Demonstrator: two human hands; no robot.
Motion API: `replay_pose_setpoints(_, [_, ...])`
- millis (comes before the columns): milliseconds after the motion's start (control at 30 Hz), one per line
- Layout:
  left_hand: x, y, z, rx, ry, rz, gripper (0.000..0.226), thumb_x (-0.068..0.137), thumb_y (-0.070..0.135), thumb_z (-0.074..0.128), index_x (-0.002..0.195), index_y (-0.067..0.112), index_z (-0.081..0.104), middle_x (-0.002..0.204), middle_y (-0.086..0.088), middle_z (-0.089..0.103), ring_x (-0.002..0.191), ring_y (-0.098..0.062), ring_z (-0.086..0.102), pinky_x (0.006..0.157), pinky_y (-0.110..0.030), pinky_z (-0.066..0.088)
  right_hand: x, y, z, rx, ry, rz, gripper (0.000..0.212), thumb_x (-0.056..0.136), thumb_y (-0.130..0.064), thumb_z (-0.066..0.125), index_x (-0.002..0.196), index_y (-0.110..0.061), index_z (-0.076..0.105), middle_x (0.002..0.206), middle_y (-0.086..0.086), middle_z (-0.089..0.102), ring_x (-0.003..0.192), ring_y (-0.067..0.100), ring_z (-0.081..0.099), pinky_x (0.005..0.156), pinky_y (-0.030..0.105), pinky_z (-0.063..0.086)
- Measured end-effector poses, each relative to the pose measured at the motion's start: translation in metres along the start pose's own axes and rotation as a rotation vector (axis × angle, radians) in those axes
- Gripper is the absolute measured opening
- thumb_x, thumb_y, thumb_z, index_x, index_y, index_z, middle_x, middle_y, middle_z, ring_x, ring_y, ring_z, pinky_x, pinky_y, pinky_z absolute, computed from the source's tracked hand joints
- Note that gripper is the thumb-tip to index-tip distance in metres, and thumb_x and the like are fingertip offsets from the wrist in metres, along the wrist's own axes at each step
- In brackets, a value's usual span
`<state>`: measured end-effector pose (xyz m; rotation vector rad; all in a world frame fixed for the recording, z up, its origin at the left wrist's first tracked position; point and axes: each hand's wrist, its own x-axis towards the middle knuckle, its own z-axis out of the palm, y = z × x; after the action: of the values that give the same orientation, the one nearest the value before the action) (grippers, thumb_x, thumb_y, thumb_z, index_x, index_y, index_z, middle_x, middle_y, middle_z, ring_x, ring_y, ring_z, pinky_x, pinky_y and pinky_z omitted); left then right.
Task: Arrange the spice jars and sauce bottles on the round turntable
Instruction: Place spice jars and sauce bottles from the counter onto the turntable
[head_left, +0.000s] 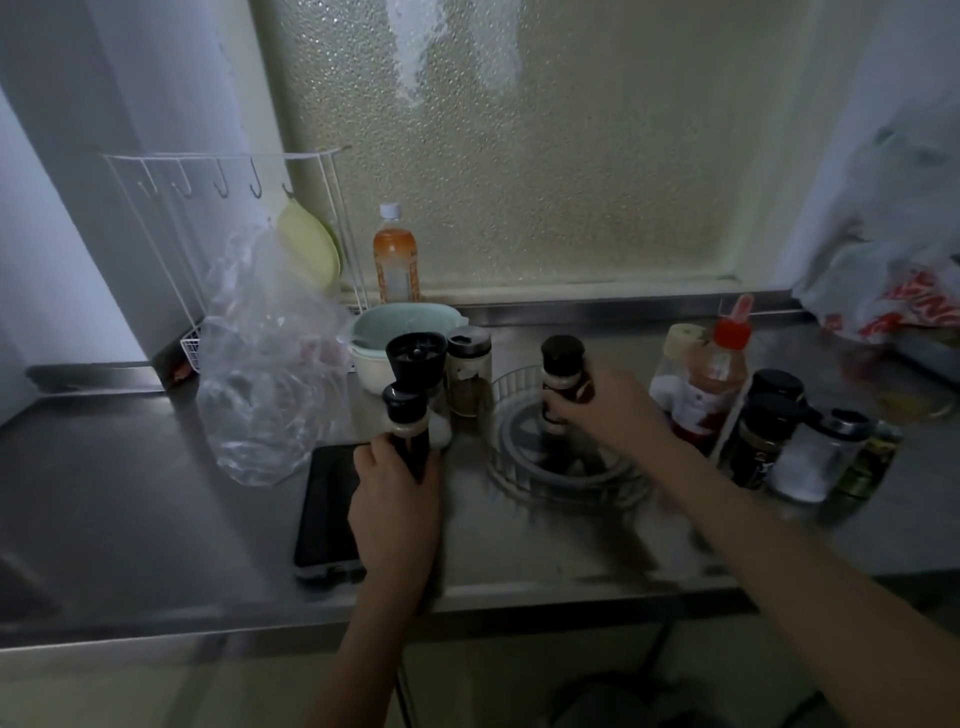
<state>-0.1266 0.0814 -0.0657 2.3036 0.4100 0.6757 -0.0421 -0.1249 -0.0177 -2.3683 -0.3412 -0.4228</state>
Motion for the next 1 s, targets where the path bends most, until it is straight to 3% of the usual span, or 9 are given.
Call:
replay_pose_setpoints(100, [0.0, 0.0, -0.001, 0.014, -0.003, -0.005, 0.033, 0.088, 0.029, 0.059, 0.105, 0.004, 0.046, 0.111, -0.019, 0.05, 0.082, -0.039, 0.057, 0.059, -0.034, 0.031, 0.001, 0.0, 0.008, -0.012, -0.047, 0.037, 0.021, 0.082, -0.033, 0.068, 0.09, -0.02, 0.054, 0.072, -0.014, 0.051, 0.072, 0.011, 0.052, 0.051, 0.01, 0.032])
replay_pose_setpoints(167, [-0.001, 0.0, -0.002, 0.009, -0.008, -0.003, 0.033, 0.089, 0.03, 0.059, 0.106, 0.005, 0.047, 0.113, -0.018, 0.049, 0.083, -0.039, 0.057, 0.06, -0.033, 0.031, -0.002, -0.001, 0.011, 0.059, -0.059, 0.111, 0.032, 0.081, -0.038, 0.068, 0.1, -0.018, 0.053, 0.084, -0.008, 0.056, 0.082, 0.014, 0.055, 0.057, 0.013, 0.035])
replay_pose_setpoints(267, [-0.001, 0.001, -0.003, -0.011, -0.021, 0.006, 0.035, 0.088, 0.032, 0.059, 0.109, 0.006, 0.047, 0.117, -0.016, 0.049, 0.087, -0.037, 0.058, 0.062, -0.033, 0.031, -0.018, -0.012, 0.013, 0.011, 0.263, 0.045, 0.058, 0.079, -0.053, 0.061, 0.12, -0.015, 0.046, 0.108, 0.004, 0.055, 0.099, 0.02, 0.051, 0.077, 0.032, 0.045])
replay_pose_setpoints(333, [-0.002, 0.003, -0.004, -0.053, -0.01, 0.016, 0.037, 0.088, 0.032, 0.059, 0.113, 0.007, 0.047, 0.12, -0.013, 0.048, 0.09, -0.036, 0.058, 0.064, -0.034, 0.032, -0.035, -0.035, 0.019, 0.035, 0.443, -0.158, 0.053, 0.079, -0.049, 0.057, 0.117, -0.013, 0.048, 0.104, 0.003, 0.052, 0.094, 0.019, 0.05, 0.078, 0.029, 0.045])
replay_pose_setpoints(433, [-0.006, 0.009, -0.006, -0.121, 0.015, 0.082, 0.035, 0.087, 0.027, 0.059, 0.115, 0.008, 0.049, 0.119, -0.011, 0.05, 0.086, -0.034, 0.059, 0.062, -0.031, 0.032, -0.049, -0.073, 0.044, 0.206, 0.105, -0.257, 0.052, 0.08, -0.041, 0.065, 0.122, -0.017, 0.046, 0.108, -0.005, 0.05, 0.088, 0.004, 0.05, 0.075, 0.009, 0.039])
replay_pose_setpoints(533, [-0.009, 0.011, -0.005, -0.128, -0.025, 0.216, 0.032, 0.085, 0.017, 0.059, 0.115, 0.008, 0.051, 0.114, -0.012, 0.053, 0.079, -0.035, 0.061, 0.058, -0.03, 0.034, -0.048, -0.086, 0.068, 0.315, -0.069, -0.174, 0.047, 0.082, -0.035, 0.068, 0.12, -0.019, 0.047, 0.117, 0.002, 0.058, 0.105, 0.008, 0.054, 0.09, 0.023, 0.047])
replay_pose_setpoints(700, [-0.006, 0.013, 0.001, -0.174, -0.036, 0.38, 0.042, 0.084, 0.027, 0.063, 0.123, 0.017, 0.048, 0.114, -0.008, 0.055, 0.078, -0.021, 0.062, 0.055, -0.027, 0.039, -0.055, -0.077, 0.041, 0.427, 0.311, -0.084, 0.029, 0.081, -0.022, 0.071, 0.103, -0.026, 0.053, 0.091, -0.016, 0.059, 0.085, -0.009, 0.056, 0.076, 0.004, 0.043])
replay_pose_setpoints(833, [0.006, 0.015, 0.006, -0.274, 0.09, 0.194, 0.051, 0.081, 0.019, 0.065, 0.126, 0.011, 0.041, 0.123, -0.013, 0.048, 0.096, -0.029, 0.059, 0.063, -0.031, 0.041, -0.05, -0.046, 0.002, 0.327, 0.605, 0.103, 0.026, 0.084, -0.023, 0.067, 0.105, -0.013, 0.056, 0.095, -0.005, 0.061, 0.088, 0.007, 0.059, 0.076, 0.016, 0.043])
replay_pose_setpoints(1000, [0.029, 0.017, 0.021, -0.231, 0.076, 0.044, 0.057, 0.082, 0.02, 0.063, 0.128, 0.004, 0.033, 0.129, -0.019, 0.037, 0.095, -0.041, 0.057, 0.065, -0.042, 0.05, -0.032, -0.003, -0.001, 0.071, 0.379, 0.267, 0.033, 0.086, -0.029, 0.065, 0.102, -0.002, 0.057, 0.101, 0.016, 0.067, 0.09, 0.022, 0.061, 0.069, 0.024, 0.037])
